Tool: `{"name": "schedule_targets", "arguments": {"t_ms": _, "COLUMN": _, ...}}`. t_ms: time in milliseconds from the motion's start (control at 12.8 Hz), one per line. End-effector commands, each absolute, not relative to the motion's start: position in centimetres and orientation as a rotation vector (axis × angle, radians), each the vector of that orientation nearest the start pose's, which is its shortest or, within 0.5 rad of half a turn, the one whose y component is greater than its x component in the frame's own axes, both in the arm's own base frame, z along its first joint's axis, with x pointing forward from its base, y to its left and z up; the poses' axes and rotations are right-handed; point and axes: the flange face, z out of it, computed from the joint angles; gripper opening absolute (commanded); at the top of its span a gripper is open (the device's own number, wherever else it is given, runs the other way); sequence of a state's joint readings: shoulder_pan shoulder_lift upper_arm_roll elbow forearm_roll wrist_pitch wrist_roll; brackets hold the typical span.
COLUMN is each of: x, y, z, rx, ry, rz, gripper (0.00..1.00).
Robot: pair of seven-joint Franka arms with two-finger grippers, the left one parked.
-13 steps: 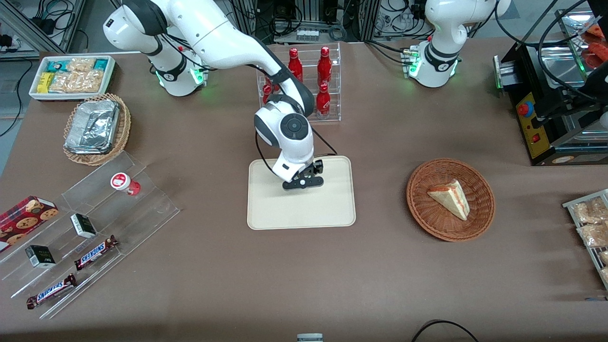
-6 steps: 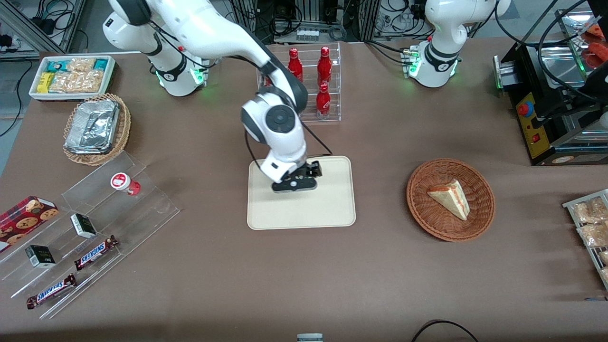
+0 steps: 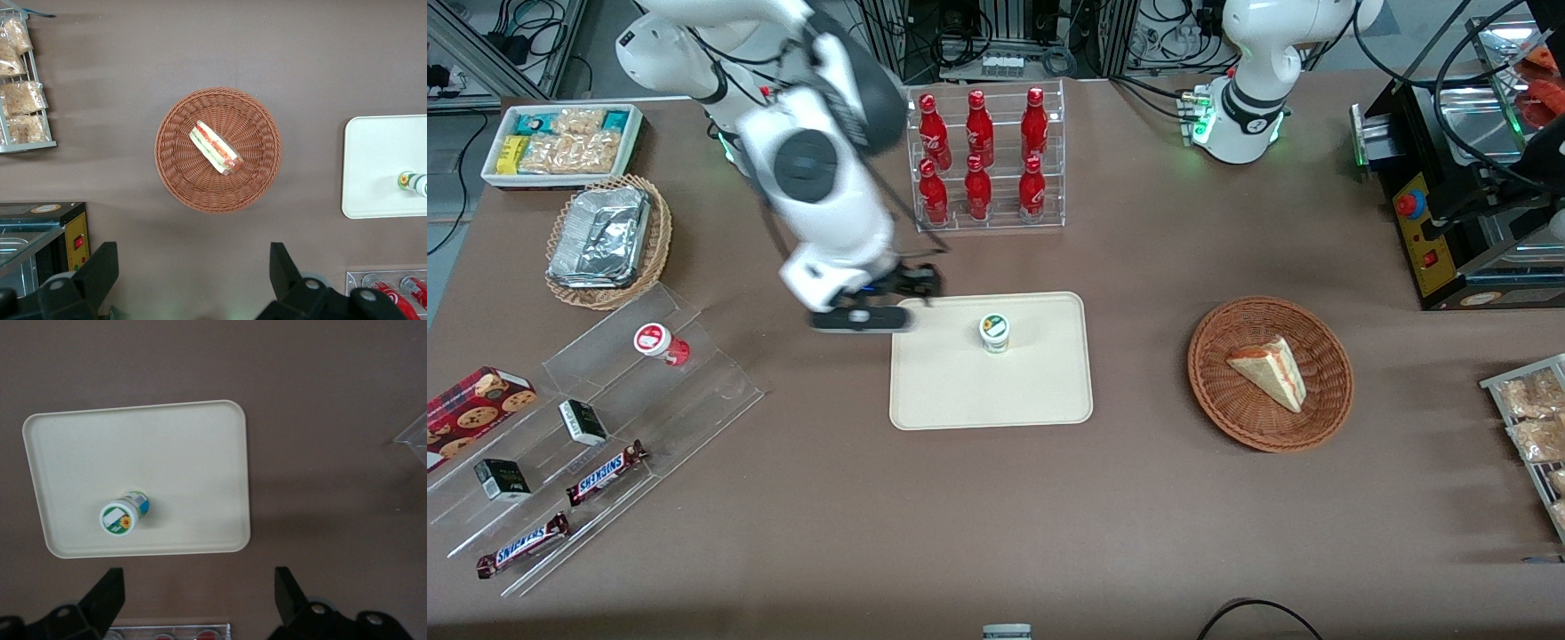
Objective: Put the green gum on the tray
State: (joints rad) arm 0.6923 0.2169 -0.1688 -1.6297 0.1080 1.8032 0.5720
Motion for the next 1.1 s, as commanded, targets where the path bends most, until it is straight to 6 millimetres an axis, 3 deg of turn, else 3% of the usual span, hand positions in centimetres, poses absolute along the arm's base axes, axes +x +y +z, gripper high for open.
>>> {"name": "schedule_targets", "arguments": {"t_ms": 0, "x": 53.3, "y": 24.7, "z": 52.3, "rx": -3.082, "ry": 0.193, "rz": 0.188, "gripper": 1.0}}
{"name": "schedule_targets", "arguments": {"t_ms": 314, "x": 55.4, "y": 12.9, "z": 55.2, "rx": -3.094, "ry": 0.203, "rz": 0.218, "gripper": 1.0}}
{"name": "schedule_targets", "arguments": {"t_ms": 549, "x": 56.3, "y": 6.1, "z": 55.8, "rx": -3.076, "ry": 0.258, "rz": 0.204, "gripper": 1.0}}
{"name": "schedule_targets", "arguments": {"t_ms": 784, "x": 56.8, "y": 1.4, "z": 56.5, "rx": -3.073, "ry": 0.181, "rz": 0.158, "gripper": 1.0}}
{"name": "schedule_targets", "arguments": {"t_ms": 1020, "x": 56.8, "y": -1.5, "z": 56.7, "rx": -3.124, "ry": 0.106, "rz": 0.14, "gripper": 1.0}}
